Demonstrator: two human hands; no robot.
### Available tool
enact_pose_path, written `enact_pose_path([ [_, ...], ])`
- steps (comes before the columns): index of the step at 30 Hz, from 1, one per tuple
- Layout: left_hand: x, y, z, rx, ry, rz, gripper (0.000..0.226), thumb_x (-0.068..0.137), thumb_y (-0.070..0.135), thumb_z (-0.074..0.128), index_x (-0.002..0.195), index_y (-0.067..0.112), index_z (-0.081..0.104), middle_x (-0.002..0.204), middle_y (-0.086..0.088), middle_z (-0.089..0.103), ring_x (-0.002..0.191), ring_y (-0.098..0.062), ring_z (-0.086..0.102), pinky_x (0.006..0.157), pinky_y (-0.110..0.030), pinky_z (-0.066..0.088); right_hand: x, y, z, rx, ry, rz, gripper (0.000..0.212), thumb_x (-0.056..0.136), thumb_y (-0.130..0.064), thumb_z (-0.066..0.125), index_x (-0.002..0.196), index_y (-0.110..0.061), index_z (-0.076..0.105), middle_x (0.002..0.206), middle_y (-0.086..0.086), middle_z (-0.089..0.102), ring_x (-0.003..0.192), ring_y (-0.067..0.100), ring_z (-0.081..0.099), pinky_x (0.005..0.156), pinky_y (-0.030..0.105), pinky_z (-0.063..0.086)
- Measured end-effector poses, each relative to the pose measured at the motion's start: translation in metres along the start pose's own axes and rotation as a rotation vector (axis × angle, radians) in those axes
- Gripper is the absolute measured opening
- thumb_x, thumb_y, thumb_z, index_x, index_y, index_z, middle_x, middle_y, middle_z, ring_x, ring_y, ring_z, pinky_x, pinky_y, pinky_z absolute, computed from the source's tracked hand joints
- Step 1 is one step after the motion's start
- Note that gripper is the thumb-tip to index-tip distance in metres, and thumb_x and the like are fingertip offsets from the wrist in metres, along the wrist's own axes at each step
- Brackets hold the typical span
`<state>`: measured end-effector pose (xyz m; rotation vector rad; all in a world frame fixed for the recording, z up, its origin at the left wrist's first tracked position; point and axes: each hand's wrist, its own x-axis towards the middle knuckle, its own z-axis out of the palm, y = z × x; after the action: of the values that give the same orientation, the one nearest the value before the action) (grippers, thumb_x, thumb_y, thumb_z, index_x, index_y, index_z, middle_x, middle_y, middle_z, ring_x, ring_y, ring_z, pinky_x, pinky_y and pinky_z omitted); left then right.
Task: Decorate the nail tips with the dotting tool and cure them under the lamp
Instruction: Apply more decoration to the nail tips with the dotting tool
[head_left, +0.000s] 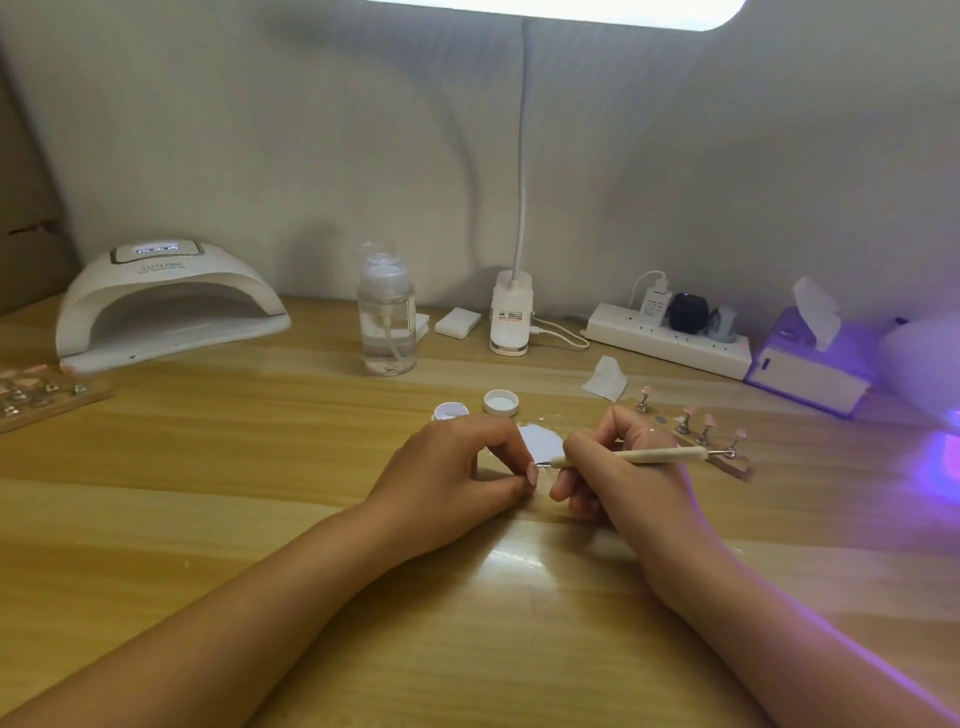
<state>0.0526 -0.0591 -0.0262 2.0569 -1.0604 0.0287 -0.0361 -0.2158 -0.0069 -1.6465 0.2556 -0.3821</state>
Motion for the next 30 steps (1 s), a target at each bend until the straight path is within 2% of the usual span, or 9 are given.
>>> enact_pose_path([
  [13, 0.0003, 0.0002, -0.0001, -0.016, 0.004, 0.005, 0.012, 0.080, 0.024, 0.071, 0.079, 0.035, 0.067, 0.088, 0.027, 0.068, 0.061, -0.001, 0.046, 0.059, -0.020, 0.033, 0.0021, 0.0035, -0.0005, -0.010, -0.013, -0.022, 0.016, 0.065, -0.023, 0.059, 0.053, -0.030, 0.053, 0.060, 0.015, 0.070, 0.044, 0.013, 0.054, 0.044, 0.020, 0.043],
  [19, 0.0000, 0.0022, -0.0009, 0.003, 0.002, 0.016, 0.013, 0.082, 0.024, 0.072, 0.079, 0.035, 0.068, 0.085, 0.027, 0.068, 0.064, 0.010, 0.048, 0.057, -0.013, 0.032, 0.0014, 0.0029, -0.0009, -0.008, 0.010, -0.019, 0.017, 0.065, -0.023, 0.059, 0.051, -0.031, 0.052, 0.060, 0.014, 0.069, 0.043, 0.012, 0.052, 0.043, 0.019, 0.042],
  [25, -0.0003, 0.0035, -0.0014, 0.005, 0.008, 0.016, 0.014, 0.081, 0.023, 0.072, 0.078, 0.035, 0.067, 0.083, 0.030, 0.066, 0.061, 0.005, 0.048, 0.057, -0.013, 0.032, 0.0002, 0.0018, 0.0005, -0.027, 0.007, -0.015, 0.016, 0.065, -0.023, 0.059, 0.052, -0.031, 0.052, 0.059, 0.013, 0.070, 0.044, 0.011, 0.053, 0.044, 0.018, 0.043],
  [27, -0.0002, 0.0037, -0.0013, 0.009, 0.008, 0.017, 0.014, 0.081, 0.023, 0.072, 0.078, 0.036, 0.067, 0.081, 0.031, 0.065, 0.061, 0.005, 0.048, 0.057, -0.013, 0.032, 0.0001, 0.0018, 0.0000, -0.017, 0.013, -0.015, 0.020, 0.068, -0.022, 0.060, 0.052, -0.030, 0.051, 0.059, 0.013, 0.070, 0.044, 0.011, 0.053, 0.044, 0.018, 0.043],
  [30, 0.0000, 0.0037, -0.0009, 0.007, 0.014, 0.019, 0.017, 0.082, 0.021, 0.075, 0.077, 0.035, 0.067, 0.075, 0.034, 0.062, 0.061, 0.012, 0.048, 0.058, -0.009, 0.034, -0.0001, 0.0014, -0.0044, 0.081, 0.105, -0.073, 0.031, 0.083, -0.007, 0.059, 0.058, -0.023, 0.048, 0.055, 0.013, 0.066, 0.041, 0.013, 0.050, 0.041, 0.020, 0.041],
])
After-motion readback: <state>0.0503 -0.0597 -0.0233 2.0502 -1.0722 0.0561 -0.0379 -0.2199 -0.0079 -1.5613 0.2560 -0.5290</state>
